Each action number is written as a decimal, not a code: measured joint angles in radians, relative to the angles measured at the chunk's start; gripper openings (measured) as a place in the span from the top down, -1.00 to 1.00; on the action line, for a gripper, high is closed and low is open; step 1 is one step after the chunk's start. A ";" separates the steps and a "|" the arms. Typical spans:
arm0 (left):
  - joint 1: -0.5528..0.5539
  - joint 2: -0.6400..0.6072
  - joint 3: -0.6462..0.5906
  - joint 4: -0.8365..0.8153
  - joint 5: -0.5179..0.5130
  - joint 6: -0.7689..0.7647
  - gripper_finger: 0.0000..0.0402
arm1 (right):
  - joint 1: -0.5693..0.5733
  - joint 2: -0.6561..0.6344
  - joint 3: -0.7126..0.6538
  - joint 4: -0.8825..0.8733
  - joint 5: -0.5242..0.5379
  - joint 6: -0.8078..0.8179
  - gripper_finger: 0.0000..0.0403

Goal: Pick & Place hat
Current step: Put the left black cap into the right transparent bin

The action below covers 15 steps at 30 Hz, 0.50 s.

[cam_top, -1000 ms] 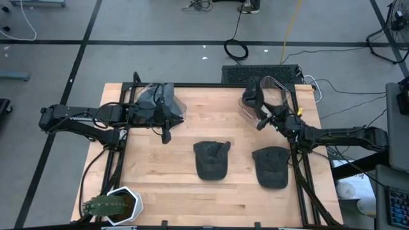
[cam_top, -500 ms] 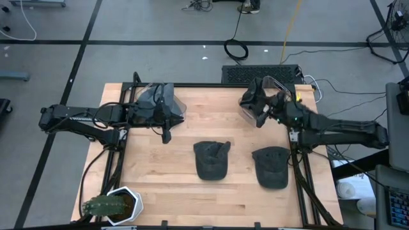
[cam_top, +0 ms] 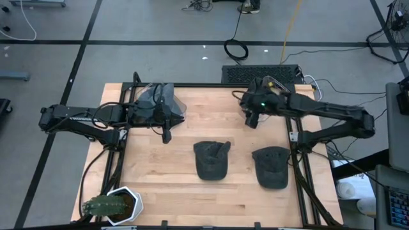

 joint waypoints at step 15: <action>0.000 0.000 0.000 0.000 0.000 0.000 0.71 | -0.133 0.213 0.002 -0.037 0.037 -0.017 -0.06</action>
